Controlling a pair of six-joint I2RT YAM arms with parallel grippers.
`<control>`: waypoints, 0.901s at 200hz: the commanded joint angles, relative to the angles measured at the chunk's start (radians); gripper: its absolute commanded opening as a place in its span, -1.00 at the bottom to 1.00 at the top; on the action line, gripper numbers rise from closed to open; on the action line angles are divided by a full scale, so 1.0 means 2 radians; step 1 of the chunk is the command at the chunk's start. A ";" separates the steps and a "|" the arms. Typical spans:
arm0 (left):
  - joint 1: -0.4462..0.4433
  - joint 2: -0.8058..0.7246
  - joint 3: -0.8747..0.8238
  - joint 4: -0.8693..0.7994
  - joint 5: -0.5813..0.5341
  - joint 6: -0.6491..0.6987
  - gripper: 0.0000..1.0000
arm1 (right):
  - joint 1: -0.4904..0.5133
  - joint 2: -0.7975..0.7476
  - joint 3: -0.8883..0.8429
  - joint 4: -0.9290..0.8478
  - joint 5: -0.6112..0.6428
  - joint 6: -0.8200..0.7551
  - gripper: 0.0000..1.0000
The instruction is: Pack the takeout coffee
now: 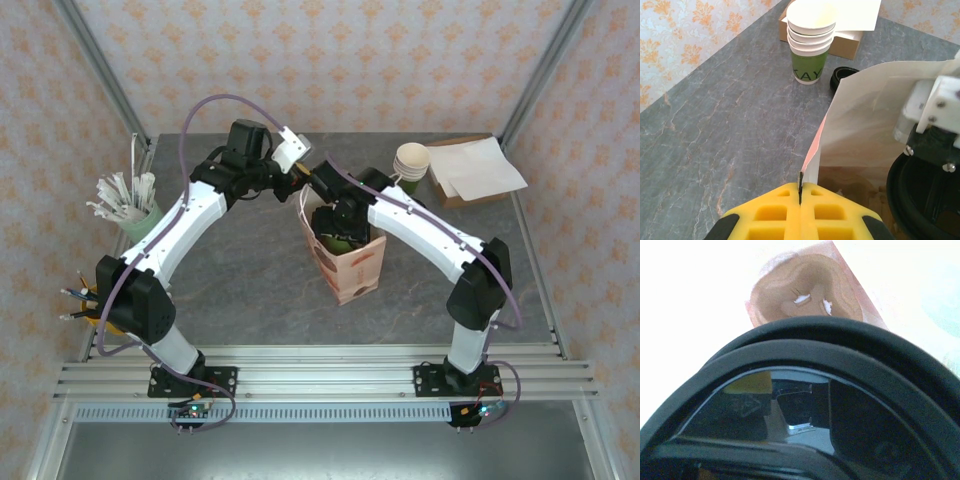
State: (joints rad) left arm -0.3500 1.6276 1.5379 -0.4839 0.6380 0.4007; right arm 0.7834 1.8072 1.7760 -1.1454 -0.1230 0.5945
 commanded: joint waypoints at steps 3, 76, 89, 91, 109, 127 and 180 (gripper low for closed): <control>-0.009 -0.004 0.019 -0.017 -0.016 0.026 -1.00 | -0.002 -0.016 0.045 -0.023 0.032 0.012 -0.12; -0.003 0.018 0.052 -0.050 0.001 0.044 -1.00 | -0.010 -0.019 0.080 -0.065 0.059 0.008 -0.12; -0.001 0.019 0.055 -0.051 0.000 0.045 -1.00 | -0.012 -0.024 0.075 -0.070 0.055 0.002 -0.12; 0.000 0.019 0.056 -0.051 0.000 0.045 -1.00 | -0.012 -0.024 0.074 -0.069 0.054 0.001 -0.12; 0.004 0.021 0.060 -0.053 0.005 0.045 -1.00 | -0.012 -0.038 0.047 -0.041 0.044 -0.017 -0.11; 0.008 0.023 0.063 -0.050 0.015 0.042 -1.00 | -0.012 -0.056 0.000 0.021 0.033 -0.028 -0.11; 0.013 0.039 0.077 -0.052 0.042 0.030 -1.00 | -0.012 -0.074 -0.077 0.125 0.032 -0.078 -0.10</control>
State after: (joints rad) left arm -0.3325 1.6848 1.6489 -0.5797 0.6796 0.4717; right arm 0.7601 1.6997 1.6573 -1.0126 -0.0689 0.5011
